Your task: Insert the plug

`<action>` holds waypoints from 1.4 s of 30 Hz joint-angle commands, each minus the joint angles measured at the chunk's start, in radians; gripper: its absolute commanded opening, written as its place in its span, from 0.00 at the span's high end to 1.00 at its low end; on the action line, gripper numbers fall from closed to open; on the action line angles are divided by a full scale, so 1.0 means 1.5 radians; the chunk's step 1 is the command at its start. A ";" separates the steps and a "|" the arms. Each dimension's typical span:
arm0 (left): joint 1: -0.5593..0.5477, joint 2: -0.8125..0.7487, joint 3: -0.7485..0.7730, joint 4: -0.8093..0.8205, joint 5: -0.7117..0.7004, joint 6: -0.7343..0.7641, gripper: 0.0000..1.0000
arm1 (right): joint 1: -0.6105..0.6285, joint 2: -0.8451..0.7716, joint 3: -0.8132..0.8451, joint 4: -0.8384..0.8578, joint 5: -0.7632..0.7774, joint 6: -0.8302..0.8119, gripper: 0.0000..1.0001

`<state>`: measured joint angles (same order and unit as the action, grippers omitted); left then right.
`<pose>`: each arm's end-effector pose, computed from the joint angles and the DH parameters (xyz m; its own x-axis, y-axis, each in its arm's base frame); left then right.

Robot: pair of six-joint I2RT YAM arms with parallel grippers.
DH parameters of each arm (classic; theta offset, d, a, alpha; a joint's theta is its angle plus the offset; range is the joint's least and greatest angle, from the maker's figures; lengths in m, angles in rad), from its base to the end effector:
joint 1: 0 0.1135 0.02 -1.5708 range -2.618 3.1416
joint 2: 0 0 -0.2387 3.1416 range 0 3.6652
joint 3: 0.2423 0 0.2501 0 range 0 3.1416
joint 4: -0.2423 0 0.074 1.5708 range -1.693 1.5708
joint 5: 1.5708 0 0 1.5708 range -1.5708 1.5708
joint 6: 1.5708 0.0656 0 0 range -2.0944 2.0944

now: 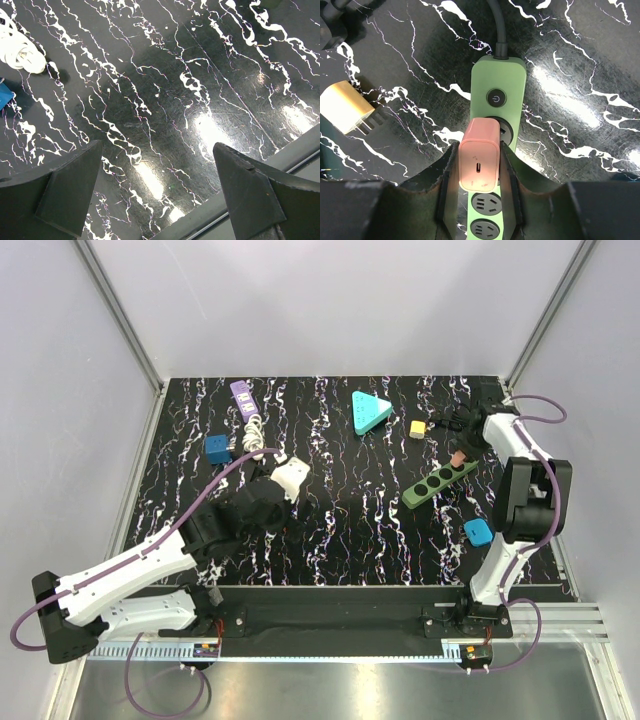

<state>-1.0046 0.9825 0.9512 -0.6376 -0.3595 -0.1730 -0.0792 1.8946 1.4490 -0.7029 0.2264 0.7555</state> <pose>0.1473 -0.1887 0.2805 -0.4382 0.3890 -0.8104 0.5751 0.8142 0.0799 0.3950 -0.0461 0.1635 -0.5461 0.7136 -0.4387 0.7463 0.6523 0.1320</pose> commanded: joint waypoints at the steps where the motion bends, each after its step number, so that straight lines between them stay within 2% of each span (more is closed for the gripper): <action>1: 0.001 -0.009 0.007 0.017 0.002 0.004 0.01 | 0.031 0.087 -0.068 -0.051 -0.028 0.008 1.00; 9: 0.001 -0.008 0.002 0.018 -0.012 0.002 0.01 | 0.038 0.113 -0.050 -0.061 -0.023 0.009 1.00; 14: 0.001 -0.003 0.006 0.019 -0.013 0.004 0.01 | 0.023 0.089 -0.089 -0.050 -0.048 0.000 1.00; 26: 0.001 -0.019 -0.001 0.018 -0.017 0.000 0.01 | -0.001 0.064 -0.055 -0.041 -0.079 -0.041 1.00; 28: 0.001 -0.019 -0.001 0.019 -0.018 0.001 0.01 | -0.007 0.048 -0.043 -0.046 -0.077 -0.058 0.97; 30: 0.002 -0.018 0.001 0.019 -0.018 0.001 0.01 | -0.012 0.030 -0.015 -0.056 -0.071 -0.074 0.92; 33: 0.002 -0.019 0.001 0.019 -0.020 0.001 0.01 | -0.013 0.006 0.029 -0.068 -0.074 -0.102 0.68; 34: 0.002 -0.020 0.000 0.019 -0.022 0.001 0.01 | -0.014 0.002 0.042 -0.077 -0.076 -0.107 0.50; 37: 0.001 -0.025 -0.002 0.019 -0.026 0.000 0.01 | -0.016 -0.008 0.108 -0.115 -0.083 -0.125 0.30; 40: 0.001 -0.029 -0.002 0.019 -0.027 0.000 0.01 | -0.017 -0.022 0.135 -0.151 -0.089 -0.143 0.18; 42: 0.001 -0.032 -0.001 0.019 -0.026 0.001 0.01 | -0.016 -0.041 0.136 -0.165 -0.089 -0.154 0.14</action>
<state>-1.0046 0.9600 0.9508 -0.6373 -0.3733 -0.1730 -0.0994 1.9007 1.6131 -0.8677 0.1104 0.5755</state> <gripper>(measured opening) 0.984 0.845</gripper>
